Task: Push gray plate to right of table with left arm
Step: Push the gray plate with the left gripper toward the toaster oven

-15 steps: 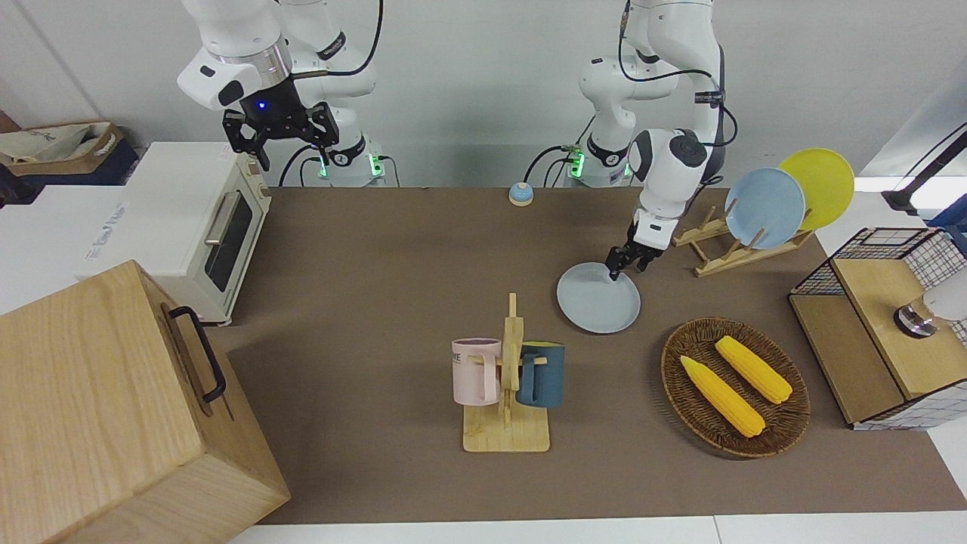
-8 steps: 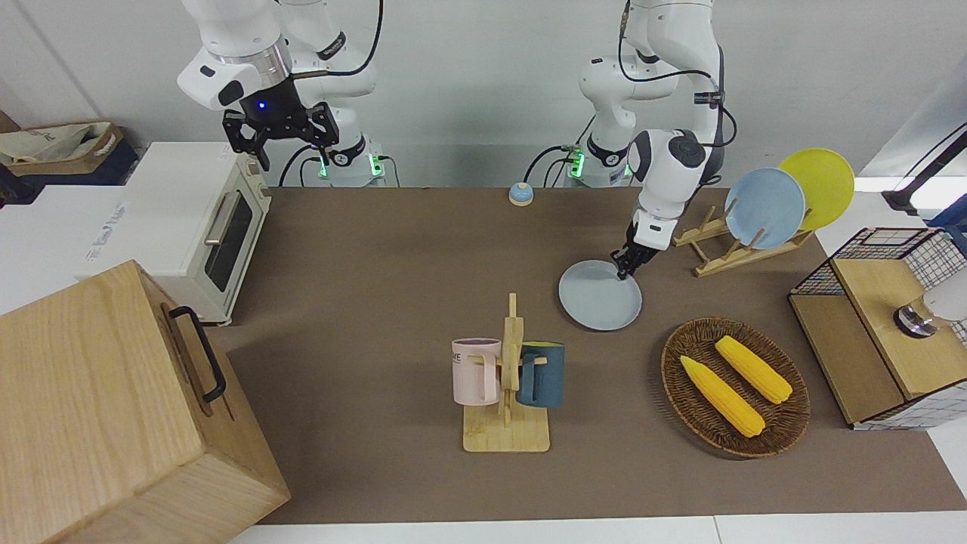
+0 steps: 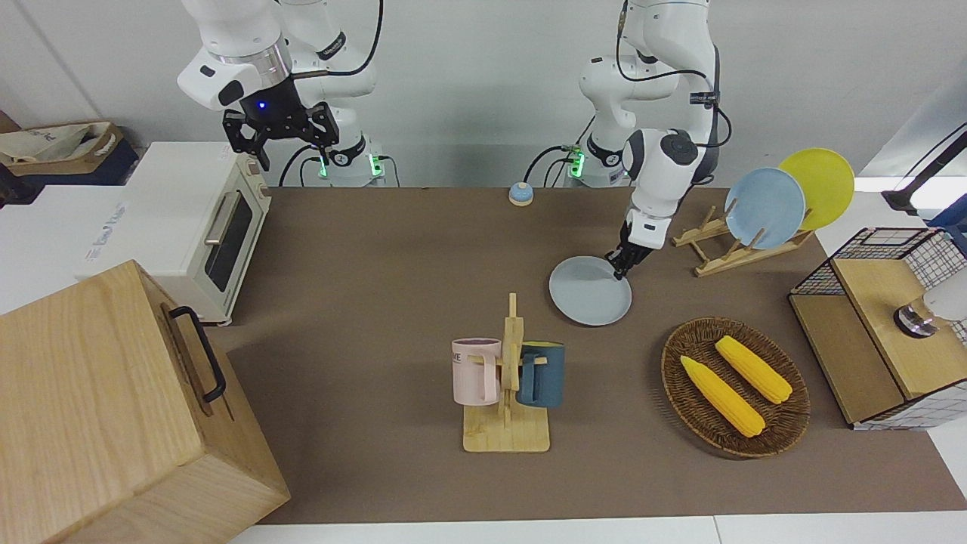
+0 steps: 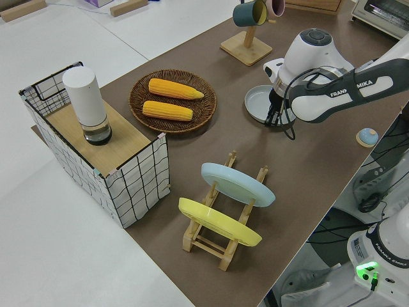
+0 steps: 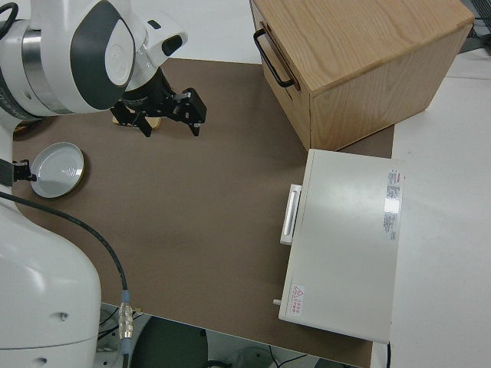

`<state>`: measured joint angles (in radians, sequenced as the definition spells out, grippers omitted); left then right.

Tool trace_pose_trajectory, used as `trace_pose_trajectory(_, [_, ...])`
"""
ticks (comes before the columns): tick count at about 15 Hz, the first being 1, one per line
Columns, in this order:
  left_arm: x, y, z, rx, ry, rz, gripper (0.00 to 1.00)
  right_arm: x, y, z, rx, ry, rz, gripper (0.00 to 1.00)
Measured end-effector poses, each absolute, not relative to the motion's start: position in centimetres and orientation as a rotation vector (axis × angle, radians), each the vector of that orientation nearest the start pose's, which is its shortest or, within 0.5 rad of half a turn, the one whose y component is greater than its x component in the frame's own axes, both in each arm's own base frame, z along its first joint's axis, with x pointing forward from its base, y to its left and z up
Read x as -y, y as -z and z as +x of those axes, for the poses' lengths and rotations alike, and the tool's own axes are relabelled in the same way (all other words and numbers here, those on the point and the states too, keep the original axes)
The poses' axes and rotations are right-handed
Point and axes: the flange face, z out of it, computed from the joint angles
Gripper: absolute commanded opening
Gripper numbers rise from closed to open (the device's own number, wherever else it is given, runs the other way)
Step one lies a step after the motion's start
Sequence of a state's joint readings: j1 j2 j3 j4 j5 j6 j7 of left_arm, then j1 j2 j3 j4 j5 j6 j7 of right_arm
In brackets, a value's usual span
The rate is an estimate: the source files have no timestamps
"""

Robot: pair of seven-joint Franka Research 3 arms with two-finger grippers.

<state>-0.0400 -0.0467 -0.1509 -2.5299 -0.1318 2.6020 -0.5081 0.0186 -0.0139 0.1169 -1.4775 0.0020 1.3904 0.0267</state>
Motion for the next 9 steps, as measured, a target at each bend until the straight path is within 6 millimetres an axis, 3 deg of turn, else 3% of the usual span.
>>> trace_pose_trajectory(2, [9.7, -30.3, 45.8, 0.71, 0.143, -3.167, 0.0, -7.3, -66.0, 52.6, 0.171, -0.115, -3.14, 0.983])
trace_pose_trajectory(9, [17.4, -30.3, 44.8, 0.851, 0.116, -3.159, 0.0, -7.3, -66.0, 52.6, 0.171, -0.115, -3.14, 0.983])
